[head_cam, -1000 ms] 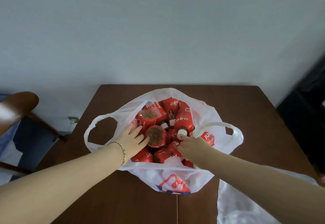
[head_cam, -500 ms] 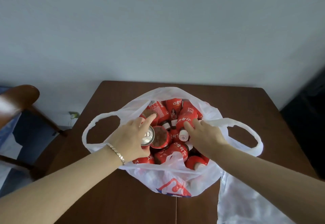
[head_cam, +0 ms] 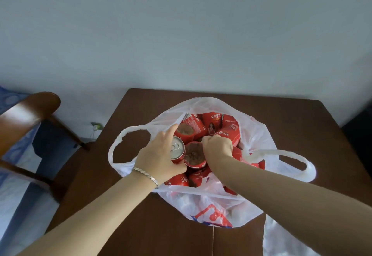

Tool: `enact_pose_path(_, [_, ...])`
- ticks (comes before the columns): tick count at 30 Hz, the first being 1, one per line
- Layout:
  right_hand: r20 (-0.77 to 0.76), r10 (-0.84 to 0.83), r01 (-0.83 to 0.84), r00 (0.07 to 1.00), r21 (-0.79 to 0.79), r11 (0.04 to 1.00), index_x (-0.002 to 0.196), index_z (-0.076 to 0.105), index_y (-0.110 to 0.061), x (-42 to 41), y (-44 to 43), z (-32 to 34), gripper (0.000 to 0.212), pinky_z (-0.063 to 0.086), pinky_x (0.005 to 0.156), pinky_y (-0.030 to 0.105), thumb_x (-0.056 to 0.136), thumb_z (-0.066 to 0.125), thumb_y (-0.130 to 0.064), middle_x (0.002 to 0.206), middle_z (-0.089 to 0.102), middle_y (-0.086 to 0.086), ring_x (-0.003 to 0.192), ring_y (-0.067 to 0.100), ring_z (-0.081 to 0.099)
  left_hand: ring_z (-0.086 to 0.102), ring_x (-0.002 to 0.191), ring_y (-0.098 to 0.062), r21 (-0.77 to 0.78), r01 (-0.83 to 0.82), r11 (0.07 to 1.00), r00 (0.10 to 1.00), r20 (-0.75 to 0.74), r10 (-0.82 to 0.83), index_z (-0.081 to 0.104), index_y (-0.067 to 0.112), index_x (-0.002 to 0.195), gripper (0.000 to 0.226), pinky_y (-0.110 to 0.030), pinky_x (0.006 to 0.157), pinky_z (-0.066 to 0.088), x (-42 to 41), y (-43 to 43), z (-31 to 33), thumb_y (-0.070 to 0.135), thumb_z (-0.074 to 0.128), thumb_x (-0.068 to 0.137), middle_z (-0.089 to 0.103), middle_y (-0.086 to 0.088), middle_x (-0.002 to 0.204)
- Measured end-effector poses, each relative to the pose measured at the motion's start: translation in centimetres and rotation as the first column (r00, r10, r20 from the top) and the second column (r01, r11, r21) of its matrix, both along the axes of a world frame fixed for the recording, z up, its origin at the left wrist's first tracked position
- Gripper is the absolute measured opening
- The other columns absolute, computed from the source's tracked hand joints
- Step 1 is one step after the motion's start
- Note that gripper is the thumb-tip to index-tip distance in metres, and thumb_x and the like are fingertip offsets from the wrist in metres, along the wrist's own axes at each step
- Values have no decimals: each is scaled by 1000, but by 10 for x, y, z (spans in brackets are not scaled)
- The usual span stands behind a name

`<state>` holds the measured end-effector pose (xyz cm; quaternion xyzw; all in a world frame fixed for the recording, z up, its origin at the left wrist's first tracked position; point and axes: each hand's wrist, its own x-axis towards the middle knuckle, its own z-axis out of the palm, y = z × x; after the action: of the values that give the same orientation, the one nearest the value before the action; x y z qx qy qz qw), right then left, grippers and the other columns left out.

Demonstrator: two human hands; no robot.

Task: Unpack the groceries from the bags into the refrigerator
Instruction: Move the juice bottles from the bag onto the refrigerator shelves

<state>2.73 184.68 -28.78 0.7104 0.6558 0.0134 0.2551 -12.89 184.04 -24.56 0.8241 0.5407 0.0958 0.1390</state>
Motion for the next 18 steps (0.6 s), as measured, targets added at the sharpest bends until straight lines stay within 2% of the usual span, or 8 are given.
enact_pose_path(4, [-14, 35, -36, 999, -74, 997, 126, 51, -10, 2, 9, -8, 38, 41, 59, 27, 89, 57, -7, 115, 61, 4, 99, 21, 63, 56, 108, -14, 2, -5, 1000, 1000, -5, 5, 14, 32, 144, 92, -25, 75, 54, 1, -1, -2, 47, 69, 72, 42, 7, 134])
enact_pose_path(7, [-49, 58, -62, 997, -82, 995, 127, 52, -10, 4, 9, -6, 35, 46, 68, 29, 92, 54, -9, 117, 60, 6, 103, 23, 62, 54, 111, -14, 3, -6, 1000, 1000, -11, 6, 17, 31, 143, 87, -24, 75, 51, 3, 0, -2, 48, 67, 74, 42, 7, 133])
enact_pose_path(10, [-123, 133, -124, 983, 81, 989, 124, 50, -10, 18, -2, 11, 29, 47, 74, 29, 95, 47, -9, 117, 58, 5, 106, 23, 59, 54, 111, -15, -22, -26, 999, 1000, -9, 26, 22, 29, 141, 81, -23, 73, 50, 2, 0, -1, 46, 67, 76, 42, 6, 132])
enact_pose_path(13, [-269, 60, -7, 961, 194, 981, 123, 44, -14, 45, -9, 35, 31, 44, 70, 31, 93, 45, -19, 114, 57, 4, 100, 23, 59, 55, 108, -14, -35, -60, 998, 998, 15, 60, 27, 27, 137, 76, -22, 73, 51, 0, 0, -3, 45, 68, 76, 45, 4, 129])
enact_pose_path(15, [-376, 1, 88, 927, 221, 971, 112, 44, -20, 60, -15, 49, 24, 46, 75, 35, 89, 46, -23, 94, 55, -4, 87, 22, 56, 56, 108, -16, -37, -94, 995, 995, 34, 95, 30, 25, 135, 74, -24, 76, 53, 0, 0, -4, 44, 69, 76, 46, 3, 126])
enact_pose_path(16, [-408, -4, 111, 913, 239, 965, 107, 44, -23, 66, -20, 54, 19, 47, 80, 37, 88, 46, -26, 80, 48, -9, 81, 20, 53, 56, 108, -16, -42, -109, 993, 993, 38, 111, 31, 24, 135, 73, -25, 77, 53, 1, 0, -4, 44, 69, 76, 47, 2, 125])
enact_pose_path(17, [-428, 0, 121, 904, 256, 959, 105, 44, -22, 70, -25, 58, 19, 47, 78, 37, 88, 47, -29, 72, 41, -10, 79, 19, 51, 56, 109, -17, -47, -123, 991, 991, 40, 125, 31, 24, 134, 72, -26, 78, 53, 3, 0, -4, 43, 69, 76, 47, 2, 125])
enact_pose_path(18, [-454, 2, 133, 891, 266, 955, 106, 43, -21, 71, -30, 62, 23, 44, 70, 33, 88, 48, -34, 70, 39, -10, 78, 19, 51, 55, 110, -17, -54, -134, 990, 990, 38, 136, 31, 23, 134, 72, -26, 79, 53, 3, 0, -5, 43, 69, 76, 46, 2, 125])
